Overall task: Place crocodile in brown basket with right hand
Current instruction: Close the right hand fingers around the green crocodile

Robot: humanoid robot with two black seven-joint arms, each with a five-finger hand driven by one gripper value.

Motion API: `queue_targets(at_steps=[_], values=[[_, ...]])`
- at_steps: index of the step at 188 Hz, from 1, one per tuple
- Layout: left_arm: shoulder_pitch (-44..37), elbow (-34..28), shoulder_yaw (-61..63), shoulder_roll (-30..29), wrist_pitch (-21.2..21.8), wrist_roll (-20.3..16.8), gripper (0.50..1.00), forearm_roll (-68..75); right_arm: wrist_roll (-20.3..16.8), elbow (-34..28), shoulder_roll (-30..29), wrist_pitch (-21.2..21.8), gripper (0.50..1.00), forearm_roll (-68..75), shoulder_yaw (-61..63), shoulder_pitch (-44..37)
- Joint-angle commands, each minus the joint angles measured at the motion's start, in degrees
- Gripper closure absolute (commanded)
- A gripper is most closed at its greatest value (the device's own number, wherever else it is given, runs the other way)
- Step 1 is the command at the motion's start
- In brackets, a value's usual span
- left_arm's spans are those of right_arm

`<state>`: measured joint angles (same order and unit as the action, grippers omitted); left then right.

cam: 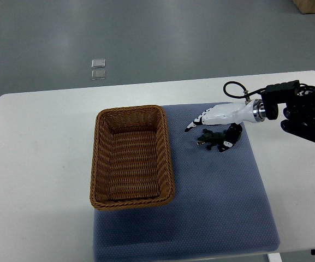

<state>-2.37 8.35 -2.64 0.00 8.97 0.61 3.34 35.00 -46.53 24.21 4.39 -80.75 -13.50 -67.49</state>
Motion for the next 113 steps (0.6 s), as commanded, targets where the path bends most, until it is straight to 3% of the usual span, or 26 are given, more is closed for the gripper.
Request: queue_targets(at_steps=[1,113], values=[[0.0,0.0,0.0,0.0,0.0,0.0,0.5,0.0,0.0,1.4,-0.5,-0.1,0.572,0.1,0.1,0.4],[0.0,0.0,0.0,0.0,0.0,0.0,0.5,0.0,0.0,5.1,-3.3,-0.2,0.574,0.4,0.4,2.2]])
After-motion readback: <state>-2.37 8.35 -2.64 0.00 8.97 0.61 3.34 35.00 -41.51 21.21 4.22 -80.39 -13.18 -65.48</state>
